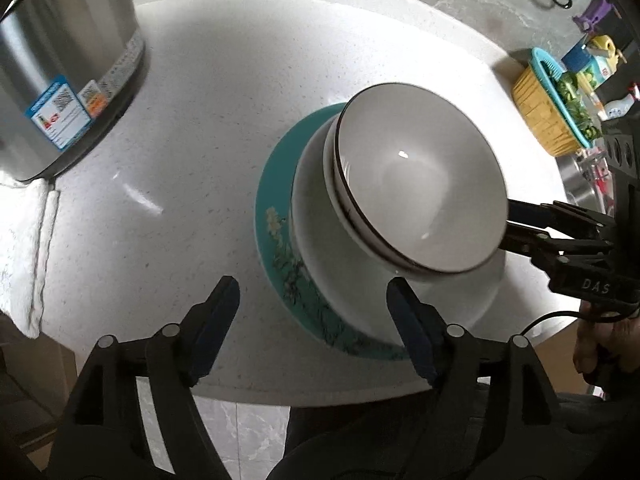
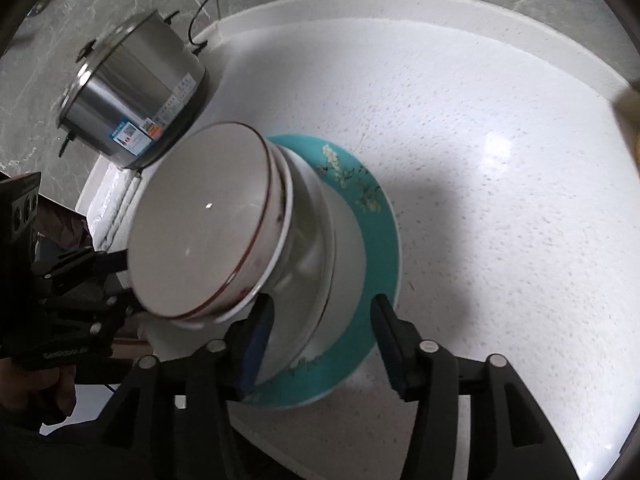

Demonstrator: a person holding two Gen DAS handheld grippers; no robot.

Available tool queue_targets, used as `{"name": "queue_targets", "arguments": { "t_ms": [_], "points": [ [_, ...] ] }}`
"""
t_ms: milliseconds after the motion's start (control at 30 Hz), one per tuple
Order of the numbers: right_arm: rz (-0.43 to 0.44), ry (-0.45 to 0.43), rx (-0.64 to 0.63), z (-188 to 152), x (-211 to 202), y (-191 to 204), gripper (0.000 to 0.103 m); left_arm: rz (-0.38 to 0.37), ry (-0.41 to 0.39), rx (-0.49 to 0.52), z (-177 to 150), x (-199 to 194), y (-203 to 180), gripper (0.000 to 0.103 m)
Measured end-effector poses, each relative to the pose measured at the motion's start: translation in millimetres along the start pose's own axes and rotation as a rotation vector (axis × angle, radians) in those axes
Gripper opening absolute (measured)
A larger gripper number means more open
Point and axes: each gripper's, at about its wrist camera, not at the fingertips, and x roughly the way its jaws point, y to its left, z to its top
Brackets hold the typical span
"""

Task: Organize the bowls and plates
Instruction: 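Open both grippers and pull them back from the bowls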

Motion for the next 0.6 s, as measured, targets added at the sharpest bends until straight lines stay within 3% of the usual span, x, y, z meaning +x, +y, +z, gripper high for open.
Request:
{"name": "queue_targets", "arguments": {
  "t_ms": [133, 300, 400, 467, 600],
  "points": [
    [-0.014, -0.069, 0.016, -13.0, -24.6, -6.1, 0.063, 0.059, -0.048, 0.016, -8.3, -25.4, -7.9, 0.076],
    [-0.054, -0.226, 0.09, -37.0, -68.6, -10.9, 0.066, 0.163, -0.119, 0.077, -16.1, -55.6, -42.5, 0.077],
    [-0.134, -0.362, 0.104, -54.5, -102.0, -1.6, 0.072, 0.204, -0.202, 0.149, -22.1, -73.5, -67.1, 0.077],
    [-0.212, -0.447, 0.103, -68.2, -122.4, 8.1, 0.083, 0.226, -0.219, 0.176, -24.4, -80.7, -83.1, 0.077],
    [-0.348, -0.559, 0.118, -90.0, -161.1, 25.1, 0.086, 0.27, -0.227, 0.2, -33.7, -95.1, -111.1, 0.077]
  ]
}}
